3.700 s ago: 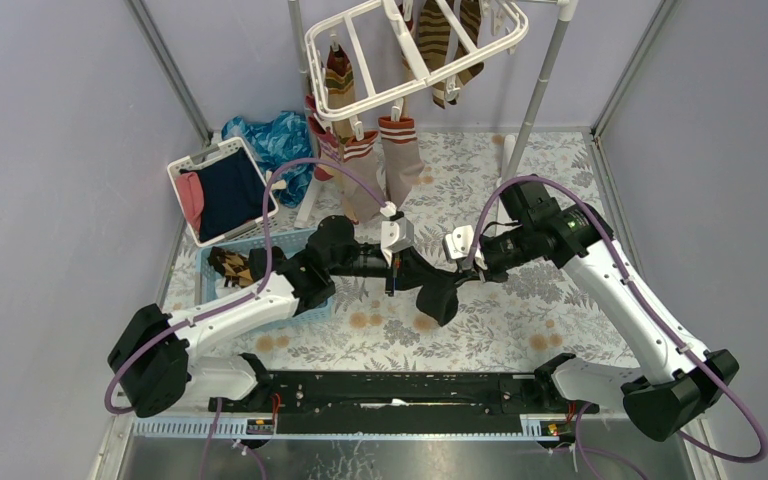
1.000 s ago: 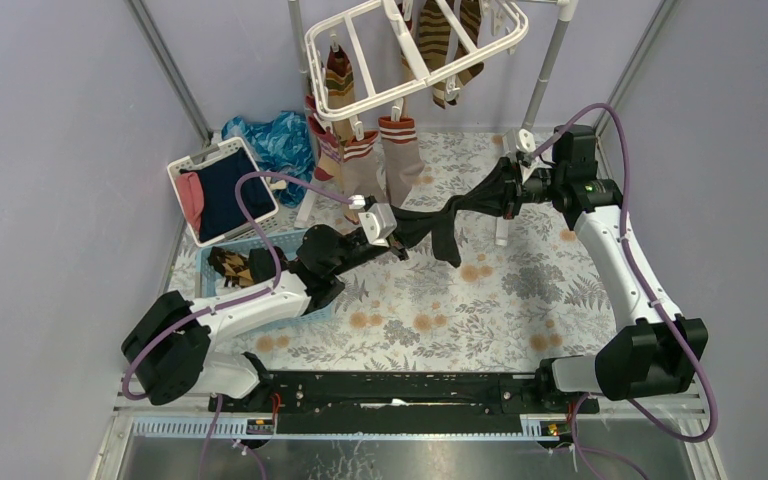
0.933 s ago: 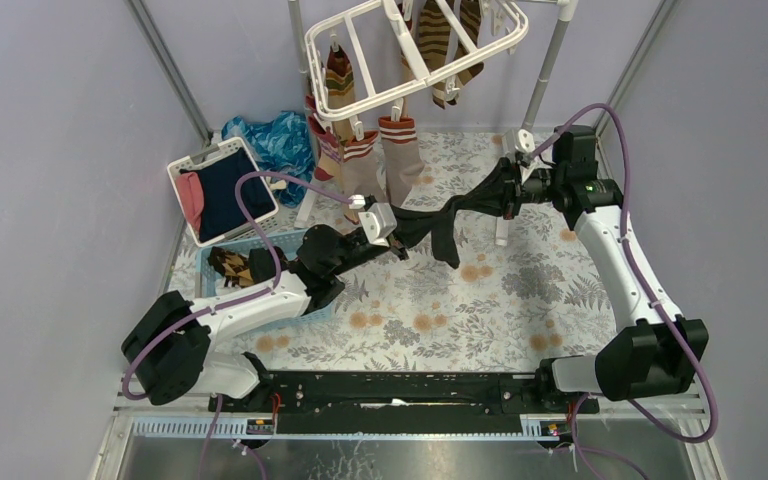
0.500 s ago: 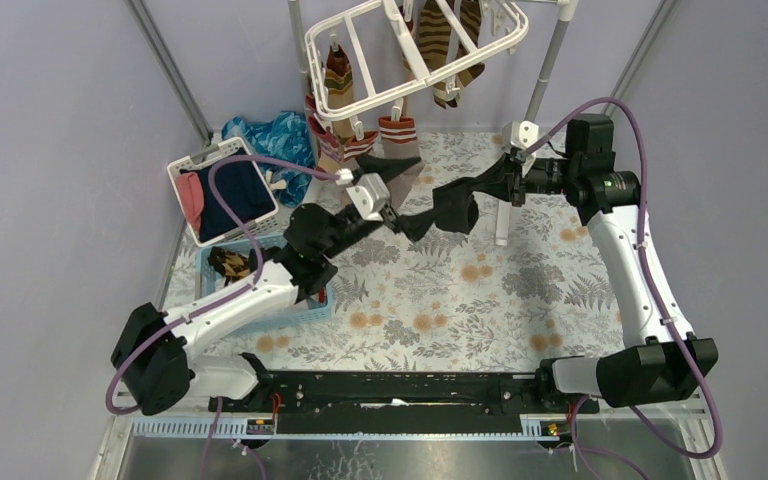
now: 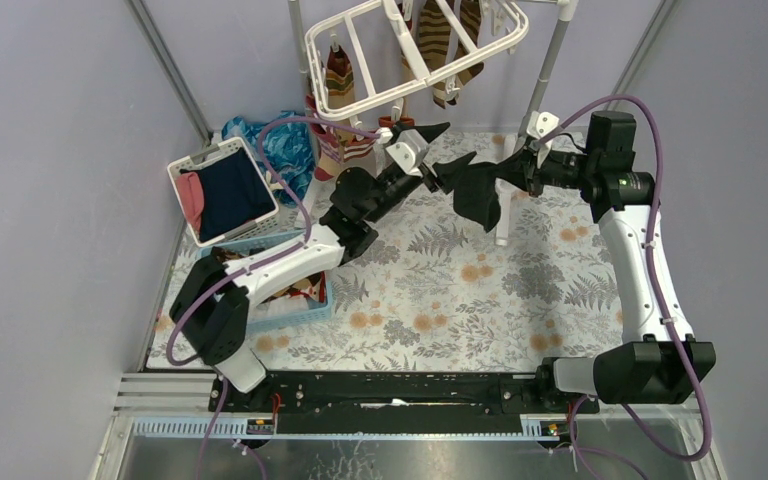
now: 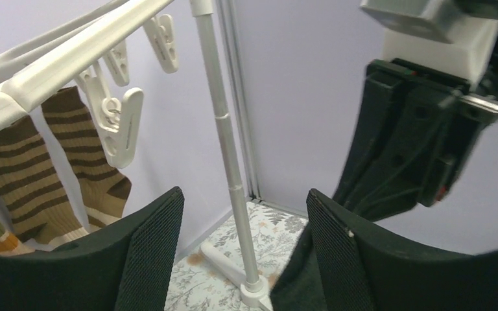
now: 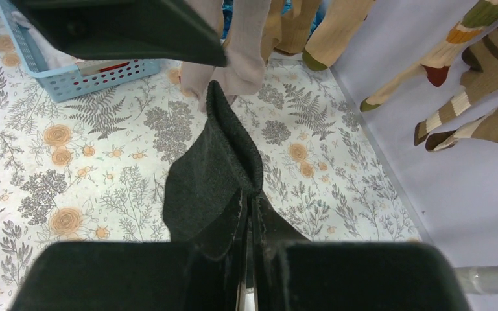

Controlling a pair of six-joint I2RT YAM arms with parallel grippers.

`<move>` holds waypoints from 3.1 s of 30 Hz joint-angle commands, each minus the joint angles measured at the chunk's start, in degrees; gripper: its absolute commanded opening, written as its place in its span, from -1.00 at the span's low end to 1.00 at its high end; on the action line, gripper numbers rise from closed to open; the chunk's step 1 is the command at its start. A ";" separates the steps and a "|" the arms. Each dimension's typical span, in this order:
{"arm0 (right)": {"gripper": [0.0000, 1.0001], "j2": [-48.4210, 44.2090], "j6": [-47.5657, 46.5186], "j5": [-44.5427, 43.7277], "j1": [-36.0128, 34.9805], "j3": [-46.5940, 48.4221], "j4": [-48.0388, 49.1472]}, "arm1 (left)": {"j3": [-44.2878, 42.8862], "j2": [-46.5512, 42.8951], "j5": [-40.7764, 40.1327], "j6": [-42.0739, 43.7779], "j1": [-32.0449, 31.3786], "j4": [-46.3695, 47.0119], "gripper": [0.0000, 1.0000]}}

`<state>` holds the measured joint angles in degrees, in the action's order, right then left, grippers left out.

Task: Clip the socks to the hanger
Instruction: Open the clamp at the hanger.

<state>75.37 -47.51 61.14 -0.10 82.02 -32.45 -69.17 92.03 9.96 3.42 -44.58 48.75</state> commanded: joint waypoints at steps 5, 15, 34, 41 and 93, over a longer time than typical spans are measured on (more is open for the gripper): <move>-1.00 0.11 1.41 4.03 1.59 -0.45 4.56 | -6.78 5.42 -12.89 2.62 0.19 7.84 0.46; -1.00 0.22 1.71 5.62 1.60 -0.44 4.79 | -11.31 9.23 -17.58 10.28 0.20 9.70 0.50; -1.00 -0.14 0.58 7.14 1.59 -0.37 3.09 | -19.11 15.47 -19.26 12.52 1.18 11.95 0.37; -1.00 -0.23 0.25 7.32 1.59 -0.54 2.75 | -19.72 15.64 -17.84 11.42 1.85 13.46 0.31; -1.00 0.84 5.42 9.31 1.68 0.16 7.24 | -16.28 15.57 -12.70 -4.57 3.70 23.33 -0.79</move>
<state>75.57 -46.44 67.20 1.30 80.73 -29.91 -86.43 109.95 -1.52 2.07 -41.43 71.13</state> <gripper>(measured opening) 0.063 0.337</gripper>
